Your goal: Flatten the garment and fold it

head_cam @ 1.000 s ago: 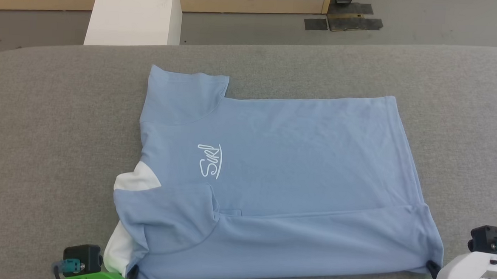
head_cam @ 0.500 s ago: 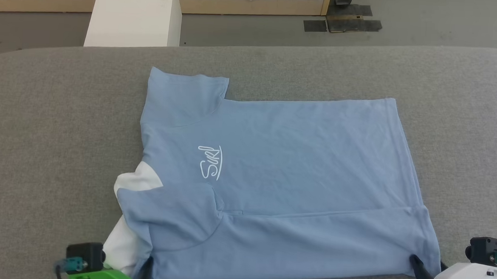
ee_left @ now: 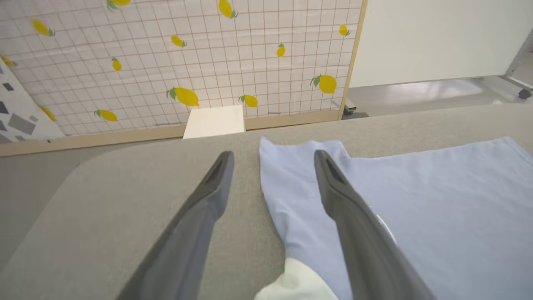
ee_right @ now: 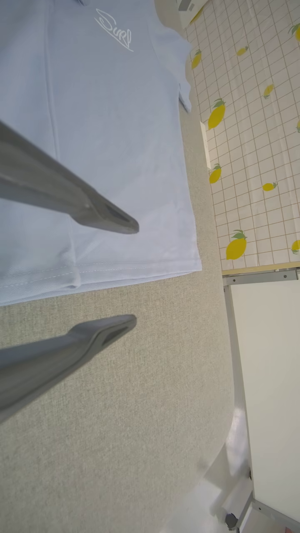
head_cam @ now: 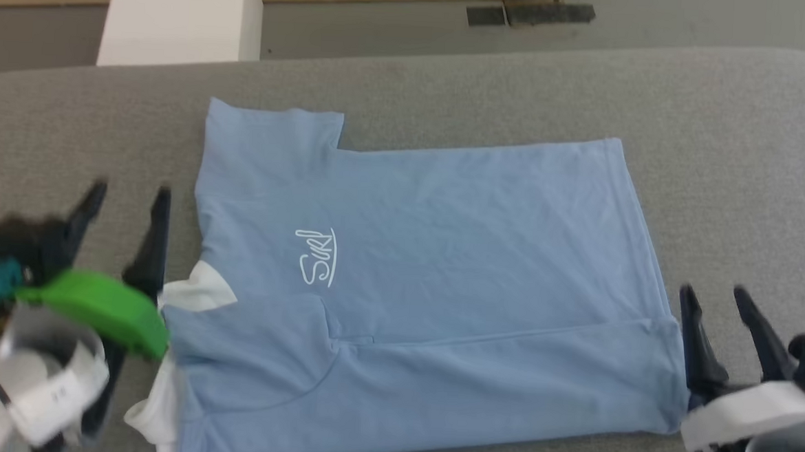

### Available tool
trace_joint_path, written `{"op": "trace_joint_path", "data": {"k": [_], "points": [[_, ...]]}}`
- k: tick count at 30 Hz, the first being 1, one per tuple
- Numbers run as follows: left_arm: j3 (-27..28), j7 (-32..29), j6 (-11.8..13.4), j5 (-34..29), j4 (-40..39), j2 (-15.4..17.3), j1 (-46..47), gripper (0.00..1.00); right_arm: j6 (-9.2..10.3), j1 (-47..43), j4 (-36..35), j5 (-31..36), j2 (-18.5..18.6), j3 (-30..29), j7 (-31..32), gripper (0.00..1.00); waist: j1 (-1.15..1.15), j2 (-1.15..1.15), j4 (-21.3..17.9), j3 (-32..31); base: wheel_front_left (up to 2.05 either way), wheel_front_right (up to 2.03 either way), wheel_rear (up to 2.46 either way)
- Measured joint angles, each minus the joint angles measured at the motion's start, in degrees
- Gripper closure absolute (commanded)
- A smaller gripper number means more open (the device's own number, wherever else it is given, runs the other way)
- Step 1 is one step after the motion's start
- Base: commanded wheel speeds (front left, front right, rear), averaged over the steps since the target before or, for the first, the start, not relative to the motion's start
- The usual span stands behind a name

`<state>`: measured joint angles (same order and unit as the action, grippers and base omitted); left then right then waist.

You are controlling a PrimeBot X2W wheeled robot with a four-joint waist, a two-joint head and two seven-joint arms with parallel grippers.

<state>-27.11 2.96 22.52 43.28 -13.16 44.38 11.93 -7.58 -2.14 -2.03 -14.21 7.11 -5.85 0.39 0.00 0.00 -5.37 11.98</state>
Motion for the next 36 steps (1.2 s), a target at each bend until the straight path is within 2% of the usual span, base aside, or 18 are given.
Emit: {"op": "trace_joint_path", "data": {"k": [4,7,11,14,17,21,27,30,31,32,33,36], "points": [[-0.1,-3.0,-5.4,-0.4,5.1,0.2,11.3,0.0,0.0,4.6,-0.8,0.2,1.6,3.3,-3.9,0.0,0.0,0.0,-0.9,3.0,0.0,0.0,0.0],[-0.1,-6.6,-8.1,-0.3,11.4,0.0,19.3,0.0,0.0,8.0,-1.0,0.2,2.2,5.4,-5.1,0.0,0.0,0.0,-1.8,5.6,0.0,0.0,0.0],[0.3,-12.0,-10.6,2.2,19.1,-1.5,28.6,0.0,0.0,12.2,-1.2,0.1,2.4,8.1,-5.5,0.0,0.0,0.0,-3.3,9.3,0.0,0.0,0.0],[0.3,-17.3,-11.3,3.6,24.1,-1.7,34.0,0.0,0.0,14.3,-1.4,-0.1,2.3,9.3,-5.9,0.0,0.01,0.0,-4.7,12.0,0.0,0.0,0.0],[0.5,-23.5,-11.1,5.7,28.3,-1.6,37.9,0.0,0.0,15.5,-1.1,-0.2,1.9,10.0,-6.3,0.0,0.01,0.0,-6.2,14.5,0.0,0.0,0.0],[-1.3,-31.9,-9.6,5.5,31.7,-0.3,41.0,0.0,0.0,16.2,0.1,-0.5,1.0,10.5,-7.2,0.0,0.02,0.0,-8.6,17.2,0.0,0.0,0.0],[-2.7,-42.3,-5.1,5.9,32.9,0.9,42.5,0.0,0.0,16.2,1.4,-0.6,0.7,11.1,-7.7,0.0,0.02,0.0,-12.0,20.3,0.0,0.0,0.0],[-3.5,-46.5,-2.3,5.3,32.0,2.7,43.7,0.0,0.0,16.2,1.4,-0.6,0.5,11.0,-7.8,0.0,0.01,0.0,-13.0,21.3,0.0,0.0,0.0],[-4.1,-48.0,-1.7,4.9,31.4,3.3,44.0,0.4,0.0,16.2,1.4,-0.6,0.5,11.0,-7.8,0.0,0.02,0.0,-13.3,21.6,0.0,0.0,0.0],[-4.4,-49.0,-1.1,4.5,30.8,3.9,44.3,0.68,0.0,16.2,1.4,-0.5,0.6,11.0,-7.6,0.0,0.01,0.0,-13.5,21.9,0.0,0.0,0.0],[-4.4,-49.7,-0.6,4.5,30.3,4.0,44.5,1.0,0.0,16.2,1.4,-0.5,0.6,11.0,-7.4,0.0,0.01,0.0,-13.6,22.1,0.0,0.0,0.0],[-4.6,-51.8,0.2,4.7,28.6,4.3,44.6,1.0,0.0,17.3,1.3,-0.3,1.4,11.3,-6.3,0.0,0.01,0.0,-13.5,22.4,0.0,0.0,0.0]]}}
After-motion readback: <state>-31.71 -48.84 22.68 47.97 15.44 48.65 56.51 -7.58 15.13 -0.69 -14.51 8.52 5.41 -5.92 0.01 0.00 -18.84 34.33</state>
